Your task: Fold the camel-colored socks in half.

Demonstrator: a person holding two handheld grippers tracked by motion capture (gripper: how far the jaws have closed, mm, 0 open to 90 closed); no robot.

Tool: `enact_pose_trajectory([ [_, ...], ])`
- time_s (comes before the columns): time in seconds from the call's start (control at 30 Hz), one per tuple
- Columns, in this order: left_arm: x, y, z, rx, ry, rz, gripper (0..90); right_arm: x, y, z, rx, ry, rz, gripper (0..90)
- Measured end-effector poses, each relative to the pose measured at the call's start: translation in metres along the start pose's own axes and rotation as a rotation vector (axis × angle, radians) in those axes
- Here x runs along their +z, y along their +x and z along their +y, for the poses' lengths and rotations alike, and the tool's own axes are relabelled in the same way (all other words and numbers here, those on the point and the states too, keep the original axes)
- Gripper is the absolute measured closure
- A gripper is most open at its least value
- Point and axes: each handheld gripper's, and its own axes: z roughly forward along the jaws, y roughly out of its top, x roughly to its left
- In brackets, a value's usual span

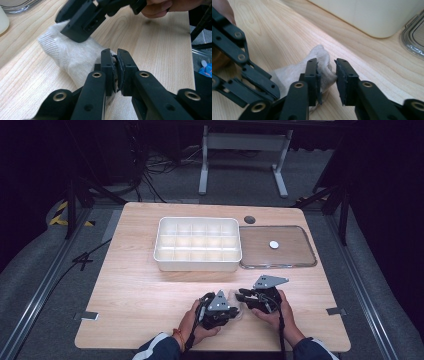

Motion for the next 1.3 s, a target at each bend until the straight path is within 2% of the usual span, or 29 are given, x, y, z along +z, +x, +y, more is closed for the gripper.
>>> enact_pose_trajectory([
  [0.07, -0.005, 0.001, 0.002, 0.003, 0.008, -0.005, 83.0, 0.002, 0.000, -0.002, -0.002, 0.015, 0.005, 78.9],
  [0.13, -0.011, 0.002, 0.003, 0.005, -0.005, -0.020, 80.5, 0.002, 0.001, -0.002, -0.017, 0.021, -0.004, 80.0],
  [0.23, -0.019, 0.003, 0.005, 0.000, -0.015, -0.020, 74.8, 0.002, 0.002, -0.004, -0.020, 0.019, -0.013, 80.6],
  [0.3, -0.031, 0.005, 0.010, 0.005, -0.061, -0.002, 71.9, 0.002, 0.001, -0.005, -0.027, 0.012, -0.013, 80.4],
  [0.37, -0.040, 0.012, 0.013, -0.027, -0.112, 0.012, 71.9, 0.001, 0.002, -0.005, -0.040, 0.006, -0.013, 80.3],
  [0.4, -0.041, 0.014, 0.012, -0.051, -0.121, 0.010, 71.6, 0.001, 0.003, -0.005, -0.043, 0.007, -0.019, 80.2],
  [0.43, -0.038, 0.016, 0.010, -0.065, -0.116, 0.009, 71.2, 0.001, 0.004, -0.005, -0.050, 0.010, -0.022, 80.1],
  [0.47, -0.033, 0.016, 0.008, -0.059, -0.098, 0.010, 71.1, 0.001, 0.006, -0.005, -0.063, 0.012, -0.030, 80.0],
  [0.57, -0.020, 0.011, 0.003, -0.007, -0.032, 0.002, 70.1, 0.001, 0.009, -0.005, -0.084, 0.013, -0.030, 80.1],
  [0.67, -0.011, 0.007, -0.002, 0.013, -0.014, -0.005, 71.5, 0.000, 0.009, -0.006, -0.087, 0.017, -0.024, 80.1],
  [0.73, -0.010, 0.008, -0.004, 0.015, -0.020, -0.006, 73.3, -0.001, 0.009, -0.007, -0.086, 0.020, -0.021, 80.1],
  [0.83, -0.009, 0.006, -0.008, 0.041, -0.001, 0.004, 74.7, -0.003, 0.007, -0.007, -0.085, 0.024, -0.018, 80.2],
  [1.17, -0.006, 0.005, -0.007, 0.059, 0.002, 0.014, 75.9, -0.009, 0.006, -0.001, -0.090, 0.031, -0.047, 82.6],
  [1.3, -0.006, 0.005, -0.007, 0.066, 0.004, 0.015, 76.0, -0.014, -0.001, -0.001, -0.057, 0.033, -0.119, 86.3],
])
